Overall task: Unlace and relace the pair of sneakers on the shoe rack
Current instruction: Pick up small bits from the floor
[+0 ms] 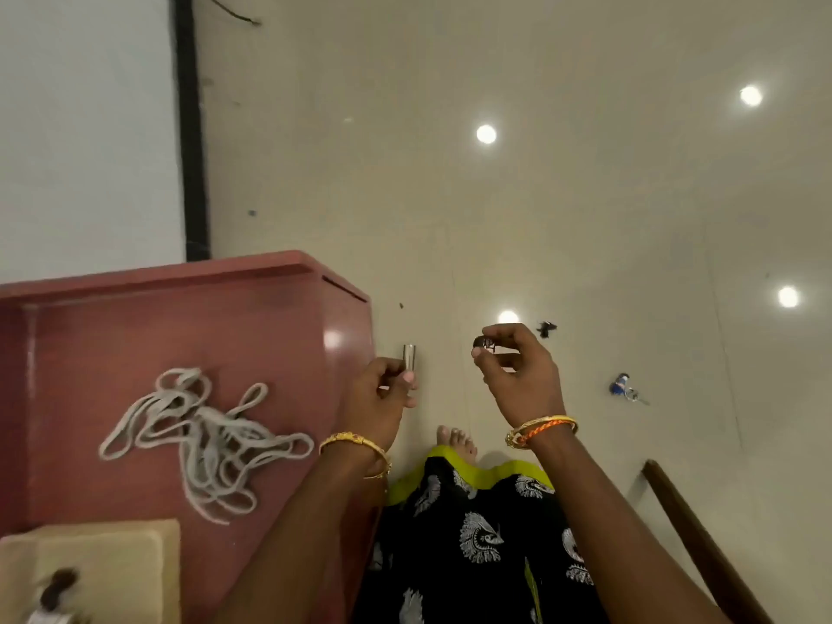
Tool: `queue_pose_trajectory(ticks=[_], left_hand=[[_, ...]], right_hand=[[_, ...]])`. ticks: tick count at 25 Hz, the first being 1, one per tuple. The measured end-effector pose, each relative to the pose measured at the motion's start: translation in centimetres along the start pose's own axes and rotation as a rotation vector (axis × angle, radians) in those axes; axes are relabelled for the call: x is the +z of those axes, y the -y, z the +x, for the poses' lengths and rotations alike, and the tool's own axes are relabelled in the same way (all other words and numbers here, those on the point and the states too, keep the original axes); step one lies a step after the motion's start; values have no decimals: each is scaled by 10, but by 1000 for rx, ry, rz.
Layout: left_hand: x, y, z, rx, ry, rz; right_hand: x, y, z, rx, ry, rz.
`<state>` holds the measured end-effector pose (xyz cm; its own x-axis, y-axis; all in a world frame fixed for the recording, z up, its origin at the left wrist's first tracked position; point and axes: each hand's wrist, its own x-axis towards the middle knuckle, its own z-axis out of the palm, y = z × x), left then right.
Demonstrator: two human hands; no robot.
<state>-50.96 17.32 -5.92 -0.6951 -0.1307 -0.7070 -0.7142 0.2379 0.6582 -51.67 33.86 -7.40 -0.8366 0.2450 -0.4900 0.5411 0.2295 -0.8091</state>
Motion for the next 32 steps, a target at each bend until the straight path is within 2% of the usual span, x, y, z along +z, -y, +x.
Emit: queue_pose_trajectory(ticks=[3, 7, 11, 13, 16, 19, 21, 25, 32], left_hand=[[-64, -4, -53, -8, -155, -161], [-155, 42, -107, -61, -463, -290], [-213, 114, -139, -246, -801, -467], [-232, 146, -145, -348, -909, -566], [-250, 182, -143, -517, -910, -643], [-262, 201, -139, -626, -839, -462], [-268, 210, -133, -640, -788, -352], [-276, 215, -123, -691, -785, -223], [-285, 215, -128, -729, -662, -28]], right_hand=[[27, 53, -29, -36, 108, -54], [111, 105, -81, -140, 314, -138], [209, 117, -143, -219, 541, -181], [256, 108, -173, -298, 638, -267], [314, 77, -206, -475, 808, -542], [352, 43, -222, -624, 959, -849], [368, 28, -226, -640, 1016, -970], [380, 15, -227, -592, 1008, -979], [380, 17, -234, -463, 1035, -848]])
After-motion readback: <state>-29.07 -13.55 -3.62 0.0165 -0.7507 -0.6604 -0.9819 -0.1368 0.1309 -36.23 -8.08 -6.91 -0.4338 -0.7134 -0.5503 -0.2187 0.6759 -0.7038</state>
